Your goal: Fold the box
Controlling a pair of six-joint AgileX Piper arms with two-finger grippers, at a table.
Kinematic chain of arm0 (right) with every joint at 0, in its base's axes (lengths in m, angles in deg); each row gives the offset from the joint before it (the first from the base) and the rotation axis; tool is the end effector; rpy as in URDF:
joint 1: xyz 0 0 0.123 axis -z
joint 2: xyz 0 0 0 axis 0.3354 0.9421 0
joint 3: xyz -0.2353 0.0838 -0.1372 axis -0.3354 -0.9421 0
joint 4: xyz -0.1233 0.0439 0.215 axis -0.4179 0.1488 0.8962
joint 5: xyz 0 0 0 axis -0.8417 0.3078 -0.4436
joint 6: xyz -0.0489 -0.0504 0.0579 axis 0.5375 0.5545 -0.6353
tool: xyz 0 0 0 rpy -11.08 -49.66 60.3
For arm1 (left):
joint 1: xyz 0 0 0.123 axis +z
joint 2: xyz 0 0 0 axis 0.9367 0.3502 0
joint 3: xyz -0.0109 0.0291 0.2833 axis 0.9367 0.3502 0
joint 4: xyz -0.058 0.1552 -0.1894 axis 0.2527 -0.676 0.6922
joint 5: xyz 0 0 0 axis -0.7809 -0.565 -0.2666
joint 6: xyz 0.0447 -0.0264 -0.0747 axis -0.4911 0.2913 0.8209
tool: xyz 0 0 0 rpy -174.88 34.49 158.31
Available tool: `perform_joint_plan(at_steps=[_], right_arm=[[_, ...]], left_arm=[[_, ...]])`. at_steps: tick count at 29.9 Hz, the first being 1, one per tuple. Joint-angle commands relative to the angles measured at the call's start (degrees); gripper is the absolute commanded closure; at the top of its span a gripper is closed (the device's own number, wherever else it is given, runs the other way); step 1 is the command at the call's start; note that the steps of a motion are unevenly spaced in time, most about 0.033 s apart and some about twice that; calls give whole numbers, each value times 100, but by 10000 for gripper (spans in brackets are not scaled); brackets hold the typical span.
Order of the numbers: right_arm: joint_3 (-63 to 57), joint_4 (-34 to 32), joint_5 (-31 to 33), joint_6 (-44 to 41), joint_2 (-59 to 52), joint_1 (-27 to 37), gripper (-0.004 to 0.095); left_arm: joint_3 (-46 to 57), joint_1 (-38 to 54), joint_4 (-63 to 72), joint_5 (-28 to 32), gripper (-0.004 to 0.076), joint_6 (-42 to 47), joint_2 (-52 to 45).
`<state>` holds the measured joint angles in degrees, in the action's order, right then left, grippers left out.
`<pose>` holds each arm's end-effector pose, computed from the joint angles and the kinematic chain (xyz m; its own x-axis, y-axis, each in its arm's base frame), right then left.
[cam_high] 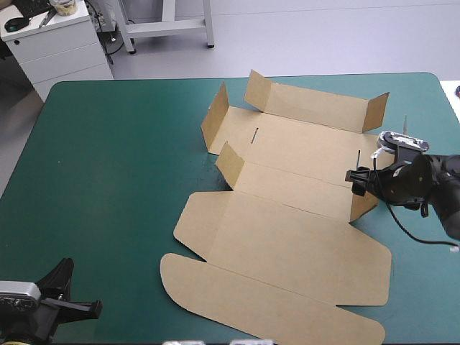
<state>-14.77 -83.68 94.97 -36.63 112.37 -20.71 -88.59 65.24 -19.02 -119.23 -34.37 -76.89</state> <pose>0.2623 0.0123 0.3013 -0.8606 0.2347 -0.4521 0.1647 0.9681 0.1890 0.0128 -0.0038 0.2764 -0.2499 -0.0302 -0.9678 0.0931 0.9941 -0.0550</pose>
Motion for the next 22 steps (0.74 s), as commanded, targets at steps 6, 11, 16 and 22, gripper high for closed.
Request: perform_joint_plan(at_steps=[6,11,16,22], right_arm=[[542,1469,332,1193,1015,731,153],[542,1663,490,1442,1309,767,154],[542,1663,537,1499,1416,767,350],[542,1655,574,1582,1416,779,916]], left_arm=[[-169,-45,19,413,734,17,-80],[-169,-45,19,413,734,17,-80],[-169,-45,19,413,734,17,-80],[-169,-45,19,413,734,17,-80]])
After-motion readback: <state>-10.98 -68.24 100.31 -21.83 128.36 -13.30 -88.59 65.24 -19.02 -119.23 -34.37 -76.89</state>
